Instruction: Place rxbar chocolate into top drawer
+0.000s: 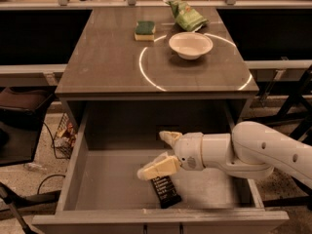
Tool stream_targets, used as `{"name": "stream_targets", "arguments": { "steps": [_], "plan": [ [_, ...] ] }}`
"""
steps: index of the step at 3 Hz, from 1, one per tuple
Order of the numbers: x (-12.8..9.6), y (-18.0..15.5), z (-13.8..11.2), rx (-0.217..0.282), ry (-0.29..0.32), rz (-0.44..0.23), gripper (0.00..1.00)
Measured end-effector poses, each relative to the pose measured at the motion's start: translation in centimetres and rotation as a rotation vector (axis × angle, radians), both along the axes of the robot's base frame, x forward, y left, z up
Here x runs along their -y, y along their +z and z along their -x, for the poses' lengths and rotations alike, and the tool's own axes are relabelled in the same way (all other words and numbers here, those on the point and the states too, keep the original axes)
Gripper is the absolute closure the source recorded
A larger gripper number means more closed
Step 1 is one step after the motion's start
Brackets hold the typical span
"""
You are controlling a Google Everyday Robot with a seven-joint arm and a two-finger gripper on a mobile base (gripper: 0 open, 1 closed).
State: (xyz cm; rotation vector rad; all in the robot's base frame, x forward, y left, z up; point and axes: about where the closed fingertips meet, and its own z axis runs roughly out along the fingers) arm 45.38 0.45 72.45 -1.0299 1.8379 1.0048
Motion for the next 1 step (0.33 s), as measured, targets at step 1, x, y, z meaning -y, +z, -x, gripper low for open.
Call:
{"name": "stream_targets", "arguments": {
  "steps": [1],
  "plan": [
    [-0.01,0.00,0.00,0.000,0.000,0.000,0.00]
  ]
}}
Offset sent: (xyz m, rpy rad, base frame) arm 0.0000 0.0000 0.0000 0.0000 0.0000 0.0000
